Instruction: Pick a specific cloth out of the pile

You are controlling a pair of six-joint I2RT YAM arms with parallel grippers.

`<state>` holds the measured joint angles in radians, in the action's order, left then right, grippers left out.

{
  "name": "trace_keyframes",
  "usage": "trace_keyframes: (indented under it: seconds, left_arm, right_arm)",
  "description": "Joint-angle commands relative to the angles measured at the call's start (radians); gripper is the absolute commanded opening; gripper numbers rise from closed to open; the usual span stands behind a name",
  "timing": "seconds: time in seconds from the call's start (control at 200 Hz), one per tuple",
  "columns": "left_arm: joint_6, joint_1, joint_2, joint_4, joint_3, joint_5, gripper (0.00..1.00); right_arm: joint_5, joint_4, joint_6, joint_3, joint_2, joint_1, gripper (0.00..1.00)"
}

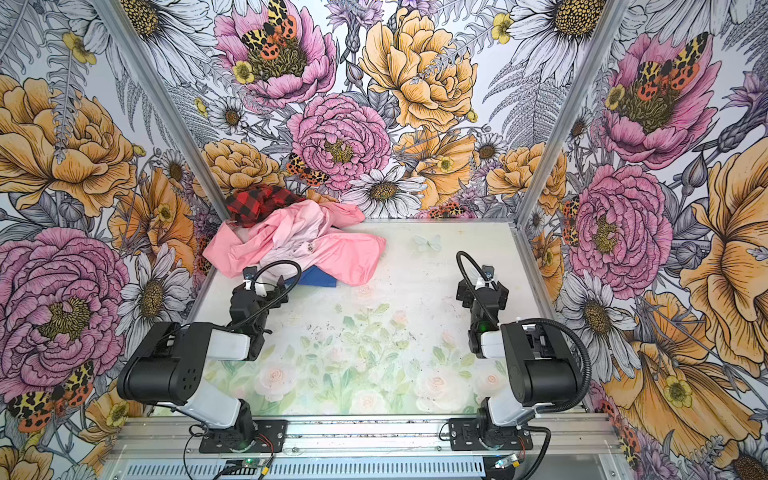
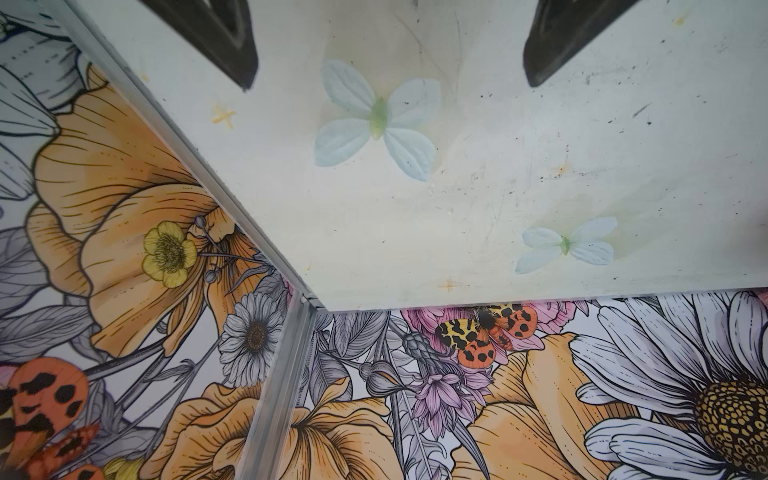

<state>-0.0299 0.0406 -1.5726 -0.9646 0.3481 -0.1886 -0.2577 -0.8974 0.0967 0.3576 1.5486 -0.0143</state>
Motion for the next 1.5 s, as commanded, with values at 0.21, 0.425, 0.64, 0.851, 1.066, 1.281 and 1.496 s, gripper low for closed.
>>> trace_keyframes:
  seconds: [0.21, 0.425, 0.64, 0.851, 1.066, 1.281, 1.496]
  left_arm:
    - [-0.009, -0.011, 0.02, -0.003, 0.014, 0.035, 0.99]
    - [0.028, -0.068, 0.021, 0.023, 0.026, 0.146, 0.99]
    - [0.05, -0.118, 0.016, -0.015, 0.011, 0.267, 0.99]
    - [0.058, -0.125, 0.021, -0.049, -0.006, 0.26, 0.99]
    - [0.124, -0.075, 0.301, -0.102, -0.19, -0.028, 0.99]
    - [0.204, 0.258, 0.712, 0.801, 0.049, -0.506, 0.99]
    - [0.388, 0.315, 0.581, 1.268, 0.275, -0.289, 0.89]
  right_arm:
    - [0.01, -0.011, 0.003, 0.017, -0.011, 0.002, 1.0]
    - [0.011, -0.009, 0.005, 0.019, -0.011, 0.002, 0.99]
    - [0.012, -0.01, 0.004, 0.018, -0.01, 0.002, 1.0]
    - [0.007, -0.027, -0.002, 0.007, -0.021, -0.001, 1.0]
    - [0.047, 0.433, -0.01, 0.081, -0.401, -0.078, 0.99]
    - [-0.012, 0.934, 0.176, 0.324, -0.578, -0.33, 0.99]
    - [-0.037, 0.986, 0.368, 0.377, -0.566, -0.603, 1.0]
